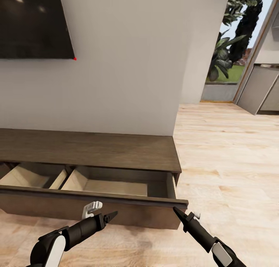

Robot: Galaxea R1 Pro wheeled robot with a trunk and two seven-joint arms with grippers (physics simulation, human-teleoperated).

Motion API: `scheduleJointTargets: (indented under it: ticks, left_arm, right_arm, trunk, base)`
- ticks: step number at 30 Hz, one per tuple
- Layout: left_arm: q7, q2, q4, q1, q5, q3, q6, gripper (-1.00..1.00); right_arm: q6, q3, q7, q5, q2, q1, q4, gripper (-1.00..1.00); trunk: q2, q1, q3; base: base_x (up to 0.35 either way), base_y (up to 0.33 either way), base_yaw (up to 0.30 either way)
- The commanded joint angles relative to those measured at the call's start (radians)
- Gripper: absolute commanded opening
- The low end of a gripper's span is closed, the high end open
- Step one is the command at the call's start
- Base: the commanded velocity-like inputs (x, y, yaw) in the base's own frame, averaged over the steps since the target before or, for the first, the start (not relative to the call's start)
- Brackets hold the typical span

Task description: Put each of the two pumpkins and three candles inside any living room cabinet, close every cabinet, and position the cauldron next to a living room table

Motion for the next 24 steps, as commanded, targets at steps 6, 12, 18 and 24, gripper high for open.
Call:
scheduleJointTargets:
  ticks: [6, 12, 18, 24]
  left_arm:
    - [-0.005, -0.001, -0.001, -0.001, -0.001, 0.003, 0.007, 1.0]
    - [-0.005, -0.001, -0.001, 0.0, -0.001, 0.002, 0.005, 1.0]
    - [-0.005, -0.001, -0.001, 0.0, -0.001, 0.002, 0.005, 1.0]
    - [-0.005, -0.002, -0.001, 0.0, -0.001, 0.002, 0.005, 1.0]
  right_arm:
    - [0.021, -0.067, 0.005, -0.03, -0.001, -0.001, -0.003, -1.0]
    - [0.021, -0.067, 0.005, -0.03, 0.0, -0.001, -0.003, -1.0]
    - [0.021, -0.066, 0.005, -0.03, -0.001, -0.001, -0.003, -1.0]
    - [0.021, -0.067, 0.005, -0.03, -0.001, -0.001, -0.003, -1.0]
  trunk:
    - [0.0, 0.0, -0.001]
    - [0.0, 0.0, -0.001]
    - [0.0, 0.0, -0.001]
    - [0.0, 0.0, -0.001]
  base:
    - [-0.079, 0.0, 0.0]
    - [-0.025, 0.0, 0.0]
    - [-0.011, 0.0, 0.0]
    - [-0.081, 0.0, 0.0]
